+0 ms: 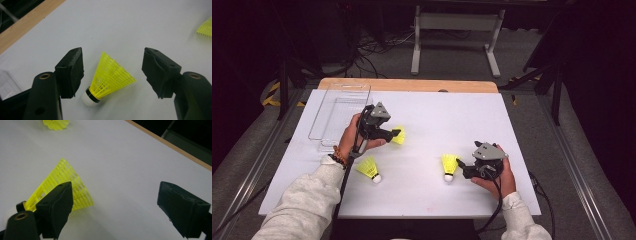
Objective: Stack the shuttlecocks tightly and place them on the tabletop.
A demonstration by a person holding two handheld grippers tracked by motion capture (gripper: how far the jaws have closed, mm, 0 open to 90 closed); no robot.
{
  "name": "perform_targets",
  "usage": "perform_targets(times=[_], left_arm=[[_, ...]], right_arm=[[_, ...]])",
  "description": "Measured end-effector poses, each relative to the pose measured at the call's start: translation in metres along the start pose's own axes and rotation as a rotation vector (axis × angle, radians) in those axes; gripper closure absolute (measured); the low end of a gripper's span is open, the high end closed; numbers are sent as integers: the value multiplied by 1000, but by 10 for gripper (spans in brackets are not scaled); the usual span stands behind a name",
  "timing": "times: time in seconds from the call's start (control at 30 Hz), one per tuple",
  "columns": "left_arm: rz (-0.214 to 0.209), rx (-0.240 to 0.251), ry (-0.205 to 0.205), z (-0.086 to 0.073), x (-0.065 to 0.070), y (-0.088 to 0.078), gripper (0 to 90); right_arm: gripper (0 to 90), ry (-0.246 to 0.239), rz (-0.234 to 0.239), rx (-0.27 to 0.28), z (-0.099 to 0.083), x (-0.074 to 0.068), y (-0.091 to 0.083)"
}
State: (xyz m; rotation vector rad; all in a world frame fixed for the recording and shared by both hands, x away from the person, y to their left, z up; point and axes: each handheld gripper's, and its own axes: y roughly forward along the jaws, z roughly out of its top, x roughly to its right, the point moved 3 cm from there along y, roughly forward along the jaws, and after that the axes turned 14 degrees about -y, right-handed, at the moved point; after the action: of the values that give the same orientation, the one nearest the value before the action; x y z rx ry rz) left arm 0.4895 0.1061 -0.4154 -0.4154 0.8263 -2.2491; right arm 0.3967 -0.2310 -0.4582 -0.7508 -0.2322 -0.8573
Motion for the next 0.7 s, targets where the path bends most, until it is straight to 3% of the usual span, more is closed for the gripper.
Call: perform_targets(times=[0.27, 0.7], left_arm=[[-18, 74, 18, -12, 1, -16, 319], [-38, 137, 20, -34, 0, -35, 282]], right_arm=[[144, 1, 0, 1, 2, -1, 0], [144, -1, -2, 4, 3, -1, -1]])
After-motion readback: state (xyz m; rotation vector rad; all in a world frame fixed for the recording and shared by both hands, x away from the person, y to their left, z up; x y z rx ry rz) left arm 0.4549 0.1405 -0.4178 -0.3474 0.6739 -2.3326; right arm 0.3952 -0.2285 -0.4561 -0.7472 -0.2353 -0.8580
